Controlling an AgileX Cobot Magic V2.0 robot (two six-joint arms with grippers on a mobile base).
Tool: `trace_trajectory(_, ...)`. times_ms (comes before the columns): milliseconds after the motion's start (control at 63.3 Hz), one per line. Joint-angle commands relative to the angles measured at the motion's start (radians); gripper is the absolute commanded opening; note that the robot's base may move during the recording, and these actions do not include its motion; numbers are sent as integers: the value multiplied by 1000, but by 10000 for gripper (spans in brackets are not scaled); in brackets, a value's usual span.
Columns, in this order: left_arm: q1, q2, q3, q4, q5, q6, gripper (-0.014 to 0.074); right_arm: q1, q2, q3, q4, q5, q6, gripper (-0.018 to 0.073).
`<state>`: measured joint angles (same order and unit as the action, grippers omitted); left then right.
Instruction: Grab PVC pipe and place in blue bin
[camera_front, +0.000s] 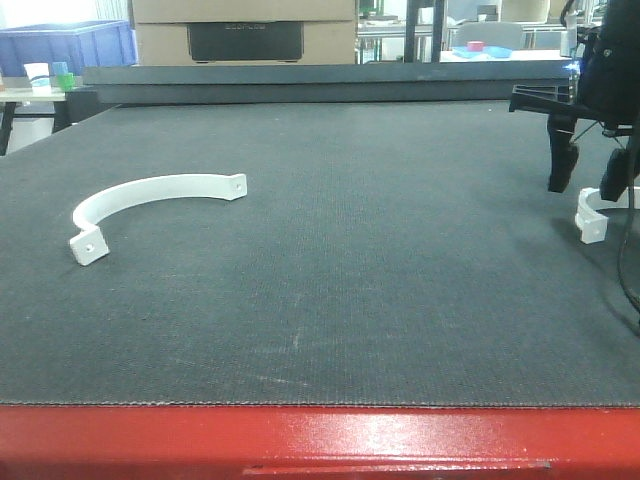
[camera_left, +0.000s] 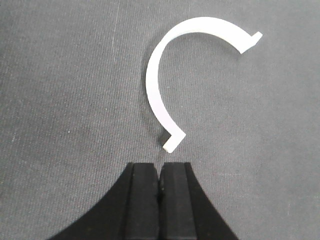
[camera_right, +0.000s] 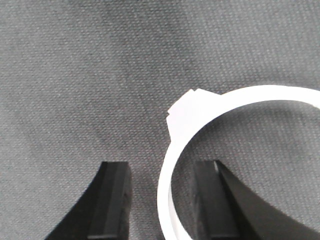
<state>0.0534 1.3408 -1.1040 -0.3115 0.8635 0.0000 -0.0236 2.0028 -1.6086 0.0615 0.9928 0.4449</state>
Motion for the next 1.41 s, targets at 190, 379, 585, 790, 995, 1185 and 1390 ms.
trace_trajectory(190, -1, 3, -5, -8, 17, 0, -111, -5, 3, -6, -18, -39, 2, 193)
trace_trajectory(379, -1, 3, -5, -8, 38, 0, -111, -6, 29, -6, -22, -23, 2, 193)
trace_trajectory(585, -1, 3, -5, -8, 69, 0, -111, -7, 51, -6, -26, -21, 2, 193)
trace_trajectory(790, -1, 3, -5, -8, 97, 0, -111, -7, 62, -6, -61, -5, 2, 173)
trace_trajectory(995, -1, 3, -5, -8, 101, 0, -111, -7, 55, -6, -106, 46, -46, -167)
trace_trajectory(1185, -1, 3, -5, -8, 86, 0, -111, 8, 8, -6, -106, 102, -290, -167)
trace_trajectory(1390, -1, 23, -45, 27, 107, 0, -111, 66, -95, -6, -87, 130, -397, -167)
